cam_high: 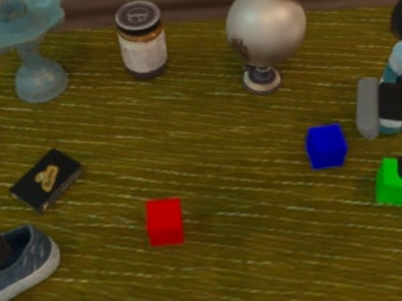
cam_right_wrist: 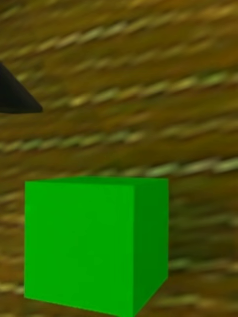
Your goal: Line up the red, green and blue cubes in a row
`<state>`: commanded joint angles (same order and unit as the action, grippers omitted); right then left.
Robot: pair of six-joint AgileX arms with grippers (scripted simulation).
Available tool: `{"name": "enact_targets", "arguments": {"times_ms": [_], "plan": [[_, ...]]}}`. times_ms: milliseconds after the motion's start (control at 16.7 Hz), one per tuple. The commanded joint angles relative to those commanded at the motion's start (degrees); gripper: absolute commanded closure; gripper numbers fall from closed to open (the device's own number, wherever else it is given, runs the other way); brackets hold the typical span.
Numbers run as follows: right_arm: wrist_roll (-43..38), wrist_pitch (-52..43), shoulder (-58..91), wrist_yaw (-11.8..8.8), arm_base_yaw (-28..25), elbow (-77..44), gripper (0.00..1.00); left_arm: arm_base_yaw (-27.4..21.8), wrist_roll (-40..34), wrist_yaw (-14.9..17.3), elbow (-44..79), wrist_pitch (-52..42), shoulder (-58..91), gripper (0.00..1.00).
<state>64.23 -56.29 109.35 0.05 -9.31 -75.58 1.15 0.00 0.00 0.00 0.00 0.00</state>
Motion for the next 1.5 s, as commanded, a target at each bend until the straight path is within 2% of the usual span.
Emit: {"name": "enact_targets", "arguments": {"times_ms": [480,780,1500], "plan": [[-0.3,15.1,7.1,0.0,-0.3,7.6,0.0,0.0,0.0,0.0,0.0,0.0,0.0,0.0],[-0.3,16.5,8.1,0.1,-0.3,8.4,0.0,0.0,0.0,0.0,0.0,0.0,0.0,0.0],[-0.3,16.5,8.1,0.1,-0.3,8.4,0.9,0.0,0.0,0.0,0.0,0.0,0.0,0.0]]}}
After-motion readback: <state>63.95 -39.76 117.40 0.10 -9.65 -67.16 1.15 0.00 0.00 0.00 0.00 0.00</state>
